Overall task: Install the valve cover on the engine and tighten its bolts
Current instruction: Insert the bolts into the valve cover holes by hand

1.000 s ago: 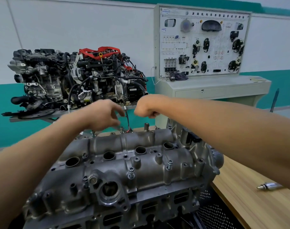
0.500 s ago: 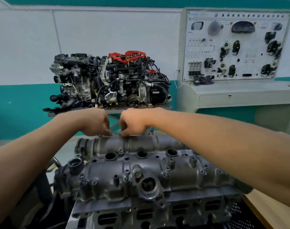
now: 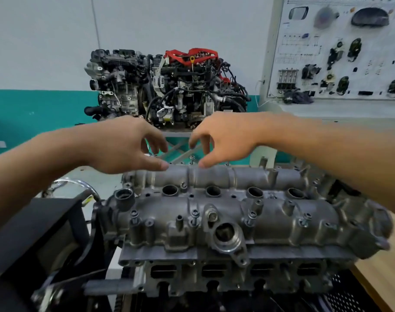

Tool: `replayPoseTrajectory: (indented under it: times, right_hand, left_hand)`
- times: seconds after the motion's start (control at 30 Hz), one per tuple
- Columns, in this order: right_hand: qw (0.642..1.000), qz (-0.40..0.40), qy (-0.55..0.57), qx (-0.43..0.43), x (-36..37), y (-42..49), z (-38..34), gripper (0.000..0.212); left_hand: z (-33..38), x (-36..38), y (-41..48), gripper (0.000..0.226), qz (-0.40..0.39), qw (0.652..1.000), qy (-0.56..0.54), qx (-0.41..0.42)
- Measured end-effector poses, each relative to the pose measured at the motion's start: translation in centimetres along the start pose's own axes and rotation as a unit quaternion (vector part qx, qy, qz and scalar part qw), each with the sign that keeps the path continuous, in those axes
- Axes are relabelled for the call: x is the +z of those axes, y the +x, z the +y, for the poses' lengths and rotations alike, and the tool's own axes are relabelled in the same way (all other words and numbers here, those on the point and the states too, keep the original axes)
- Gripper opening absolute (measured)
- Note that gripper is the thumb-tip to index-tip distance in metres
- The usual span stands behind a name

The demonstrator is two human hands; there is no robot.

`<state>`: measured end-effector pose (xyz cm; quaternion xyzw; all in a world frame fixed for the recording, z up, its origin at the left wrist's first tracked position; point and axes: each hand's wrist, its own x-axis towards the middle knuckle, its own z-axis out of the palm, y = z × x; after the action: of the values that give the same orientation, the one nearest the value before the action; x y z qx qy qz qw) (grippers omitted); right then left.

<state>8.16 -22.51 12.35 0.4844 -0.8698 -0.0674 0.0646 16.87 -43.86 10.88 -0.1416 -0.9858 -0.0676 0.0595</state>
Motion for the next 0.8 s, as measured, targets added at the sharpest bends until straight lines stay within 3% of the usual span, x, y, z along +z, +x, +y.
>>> replayPoseTrajectory:
  times: [0.13, 0.27, 0.37, 0.47, 0.67, 0.7, 0.8]
  right_hand:
    - [0.982, -0.101, 0.134, -0.084, -0.5, -6.3, -2.1, 0.024]
    - [0.980, -0.171, 0.086, -0.059, 0.8, -8.5, -3.4, 0.015]
    - [0.983, -0.174, 0.042, -0.039, 1.7, -8.7, -3.6, 0.012]
    - [0.987, -0.157, -0.006, -0.043, 1.6, -9.2, -3.8, 0.025]
    - [0.988, -0.145, -0.002, -0.050, 1.9, -9.6, -3.7, 0.010]
    - [0.989, -0.144, 0.014, -0.043, 1.8, -9.8, -3.5, 0.013]
    - [0.992, -0.123, 0.018, -0.007, 0.2, -11.1, -2.2, 0.053]
  left_hand:
    - [1.1, 0.8, -5.0, 0.043, -0.134, 0.989, -0.012, 0.064]
    - [1.0, 2.5, -5.6, 0.025, -0.122, 0.986, 0.060, 0.098]
    - [1.0, 2.2, -5.6, 0.017, -0.119, 0.984, 0.073, 0.108]
    - [1.4, 1.9, -5.4, 0.013, -0.135, 0.981, 0.092, 0.106]
    - [2.8, 1.5, -5.0, 0.010, -0.157, 0.976, 0.127, 0.076]
    - [3.3, 1.4, -4.9, 0.003, -0.144, 0.981, 0.110, 0.075]
    - [5.3, 1.1, -3.8, 0.039, -0.095, 0.990, 0.056, 0.082]
